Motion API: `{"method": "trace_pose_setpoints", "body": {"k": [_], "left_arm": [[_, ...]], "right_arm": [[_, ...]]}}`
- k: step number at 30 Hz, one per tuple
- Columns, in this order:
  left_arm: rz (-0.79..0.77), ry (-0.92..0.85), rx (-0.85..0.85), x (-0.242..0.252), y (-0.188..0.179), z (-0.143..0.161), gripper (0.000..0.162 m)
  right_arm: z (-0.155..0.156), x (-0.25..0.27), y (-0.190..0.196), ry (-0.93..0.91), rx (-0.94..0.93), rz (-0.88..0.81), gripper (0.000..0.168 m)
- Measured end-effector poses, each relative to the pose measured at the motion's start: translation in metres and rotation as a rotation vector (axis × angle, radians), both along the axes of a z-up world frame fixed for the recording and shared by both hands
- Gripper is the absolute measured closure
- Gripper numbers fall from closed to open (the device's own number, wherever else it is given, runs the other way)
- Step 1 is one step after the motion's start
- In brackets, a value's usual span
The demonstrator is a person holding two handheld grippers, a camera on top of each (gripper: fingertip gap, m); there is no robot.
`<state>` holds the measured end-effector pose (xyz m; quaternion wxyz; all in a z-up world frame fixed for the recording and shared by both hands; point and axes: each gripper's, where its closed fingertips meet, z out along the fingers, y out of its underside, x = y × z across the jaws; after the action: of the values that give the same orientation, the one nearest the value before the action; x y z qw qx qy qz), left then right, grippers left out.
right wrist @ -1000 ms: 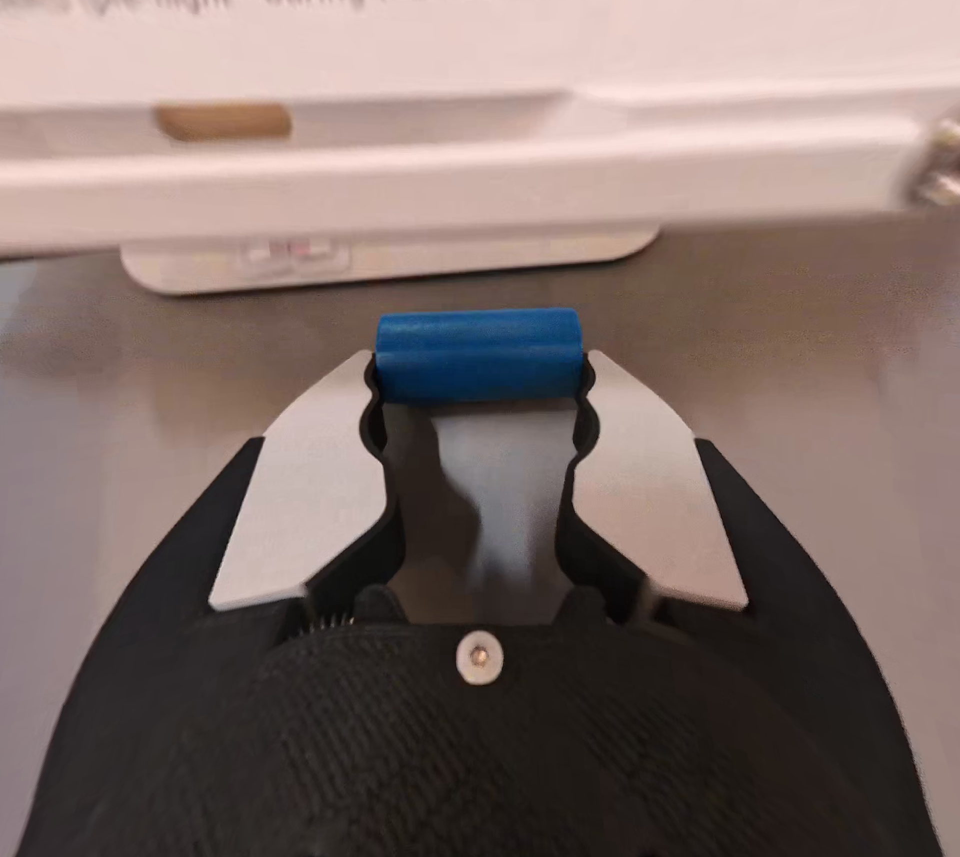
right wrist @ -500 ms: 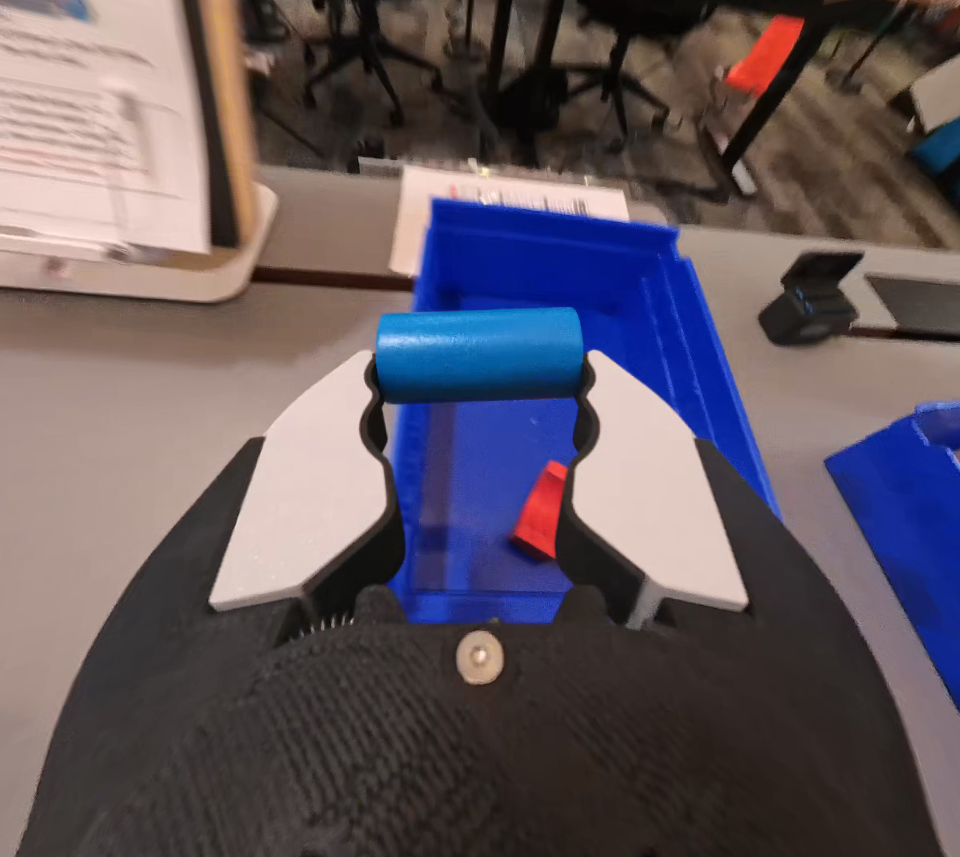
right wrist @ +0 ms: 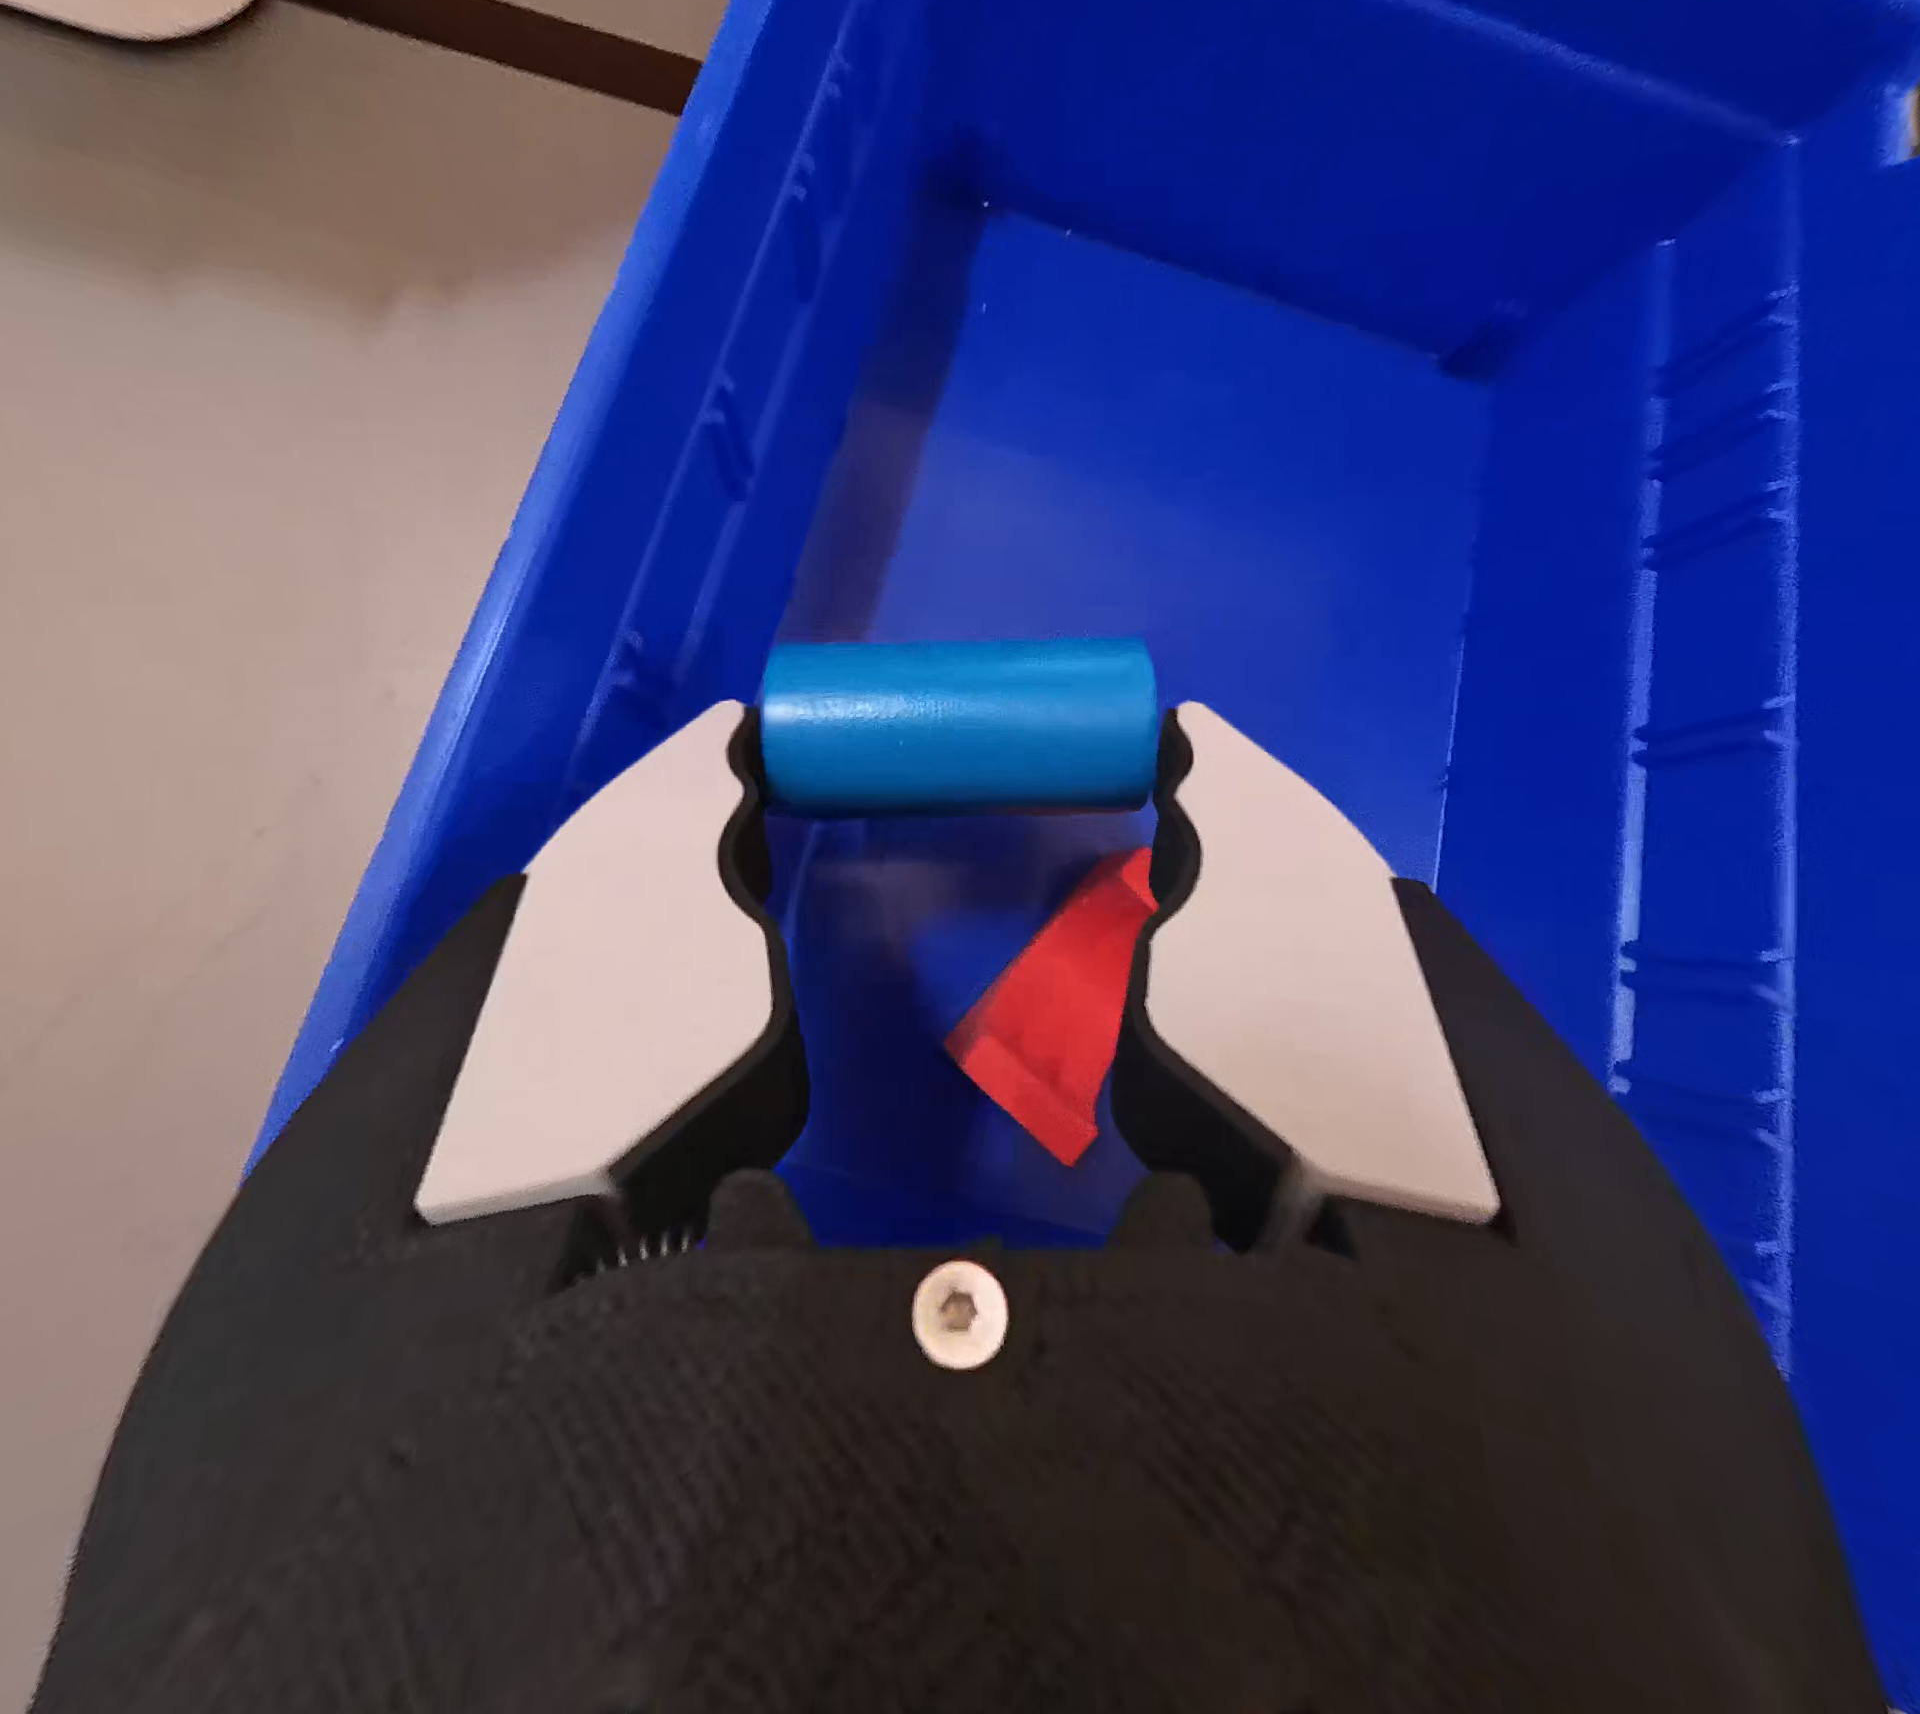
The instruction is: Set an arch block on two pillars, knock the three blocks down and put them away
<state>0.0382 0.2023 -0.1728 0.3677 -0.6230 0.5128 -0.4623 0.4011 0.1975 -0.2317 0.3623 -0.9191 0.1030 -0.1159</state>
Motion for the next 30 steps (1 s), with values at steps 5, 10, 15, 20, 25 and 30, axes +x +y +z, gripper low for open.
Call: {"method": "trace_pose_setpoints", "body": {"k": [5,10,15,20,25,30], "left_arm": [[-0.01,0.008,-0.018,0.0,0.0,-0.003,0.15],[-0.018,0.002,-0.004,-0.001,-0.002,0.002,0.15],[-0.022,-0.008,0.006,-0.001,-0.003,0.005,0.149],[0.007,-0.015,0.047,-0.013,0.0,0.022,0.149],[0.107,0.042,0.147,-0.072,0.018,0.056,0.146],[0.264,0.207,0.223,-0.136,0.08,0.077,0.143]], "right_arm": [[0.01,-0.011,-0.016,0.019,0.04,0.011,0.079],[0.047,-0.051,-0.064,-0.002,0.225,0.041,0.081],[0.058,-0.121,-0.126,-0.074,0.378,0.077,0.086],[0.053,-0.182,-0.176,-0.053,0.411,0.098,0.089],[0.069,-0.208,-0.234,-0.172,0.403,0.11,0.09],[0.075,-0.217,-0.271,-0.227,0.418,0.109,0.094]]}}
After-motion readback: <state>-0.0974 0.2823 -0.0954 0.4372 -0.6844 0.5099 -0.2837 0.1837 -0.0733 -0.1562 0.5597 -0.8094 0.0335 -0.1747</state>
